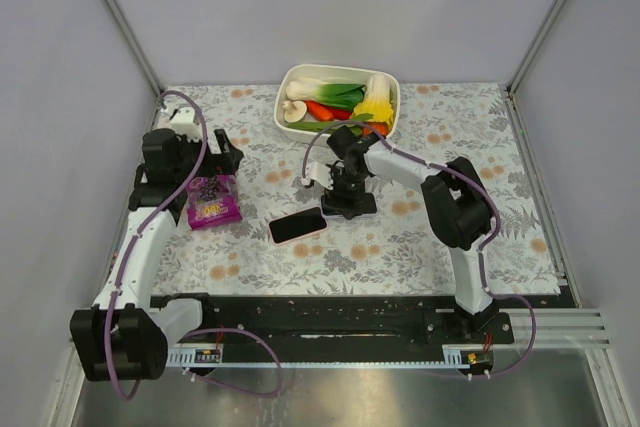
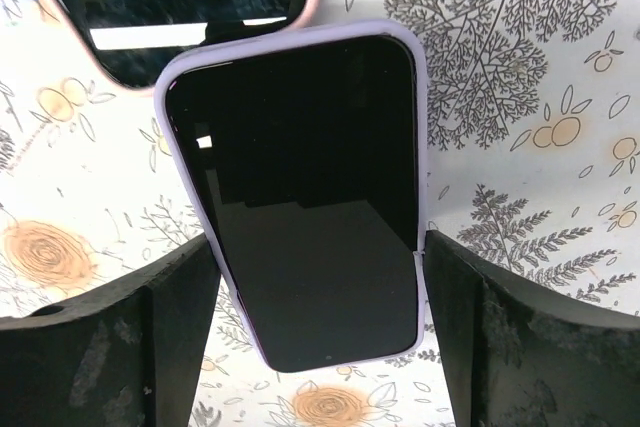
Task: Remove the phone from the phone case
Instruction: Pick up the phone at the center of the board.
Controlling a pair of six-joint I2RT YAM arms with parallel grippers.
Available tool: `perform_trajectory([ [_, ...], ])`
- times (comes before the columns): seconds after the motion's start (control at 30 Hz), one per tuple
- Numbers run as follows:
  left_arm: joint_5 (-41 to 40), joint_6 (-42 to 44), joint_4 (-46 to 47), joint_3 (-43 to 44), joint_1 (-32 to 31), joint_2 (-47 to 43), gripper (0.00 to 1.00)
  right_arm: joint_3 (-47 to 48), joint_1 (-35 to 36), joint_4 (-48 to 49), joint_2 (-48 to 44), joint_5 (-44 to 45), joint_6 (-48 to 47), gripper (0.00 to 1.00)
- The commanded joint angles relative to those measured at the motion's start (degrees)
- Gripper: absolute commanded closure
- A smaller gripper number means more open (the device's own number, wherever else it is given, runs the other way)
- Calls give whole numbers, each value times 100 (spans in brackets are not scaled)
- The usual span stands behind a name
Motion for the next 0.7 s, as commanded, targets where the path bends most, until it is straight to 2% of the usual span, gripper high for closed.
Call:
perform_trajectory([
  [0.0,513,-72,418,-23,-195,228,1,-284,111,724,-640,-381,802,95],
  [0.4,1436,-861,1015,-50,-617,1027,1,-443,128,1471,-1299,-258,2006,98],
  [0.57,2147,-1073,1007,205,-731,1528,1,-469,128,1691,-1607,-266,2314,99],
  [0.67,2201,-1038,867,407,-933,1696,1,-416,137,1709,-1704,-266,2402,99],
])
